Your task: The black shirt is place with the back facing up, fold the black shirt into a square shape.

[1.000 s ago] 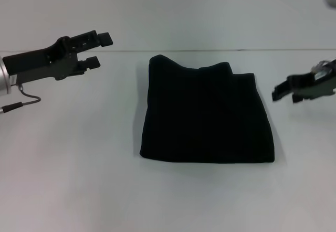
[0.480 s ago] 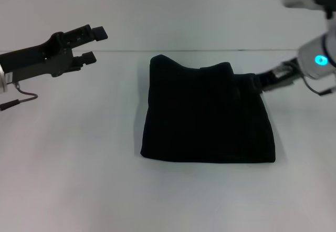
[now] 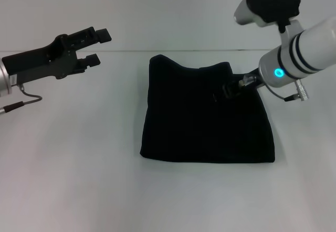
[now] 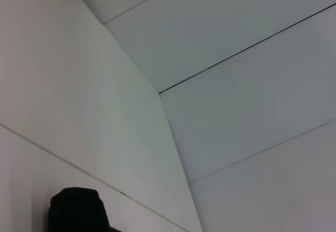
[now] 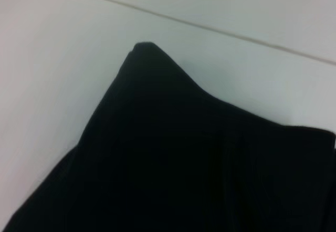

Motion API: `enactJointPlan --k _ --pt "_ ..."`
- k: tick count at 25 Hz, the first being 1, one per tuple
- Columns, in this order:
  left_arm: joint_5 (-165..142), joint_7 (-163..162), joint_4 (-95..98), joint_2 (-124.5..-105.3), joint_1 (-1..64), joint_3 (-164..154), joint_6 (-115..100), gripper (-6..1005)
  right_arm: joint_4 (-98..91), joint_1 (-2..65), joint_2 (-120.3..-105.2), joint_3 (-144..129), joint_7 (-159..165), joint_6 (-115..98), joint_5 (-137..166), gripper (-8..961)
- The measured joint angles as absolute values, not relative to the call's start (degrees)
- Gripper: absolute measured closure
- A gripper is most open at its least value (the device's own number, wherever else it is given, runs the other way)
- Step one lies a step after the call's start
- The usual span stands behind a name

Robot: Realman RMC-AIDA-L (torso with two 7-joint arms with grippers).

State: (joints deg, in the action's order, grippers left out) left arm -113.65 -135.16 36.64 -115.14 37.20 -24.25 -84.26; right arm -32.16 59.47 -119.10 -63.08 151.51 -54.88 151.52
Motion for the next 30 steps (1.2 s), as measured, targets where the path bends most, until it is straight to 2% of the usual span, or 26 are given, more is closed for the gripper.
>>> enactJointPlan --k 12,20,30 --pt "-113.64 -135.11 36.56 -115.14 37.42 -24.35 -83.47 62 -31.84 59.65 -119.15 -63.17 153.37 -54.00 152.42 488" --pt "-113.64 -135.02 36.56 -115.14 37.44 -24.45 -82.81 62 -31.83 59.86 -119.44 -63.37 153.37 -54.20 152.41 611" --pt "-113.64 -134.94 36.56 -115.14 37.44 -24.36 -82.61 62 -34.49 58.97 -118.57 -63.07 156.09 -56.82 152.65 911"
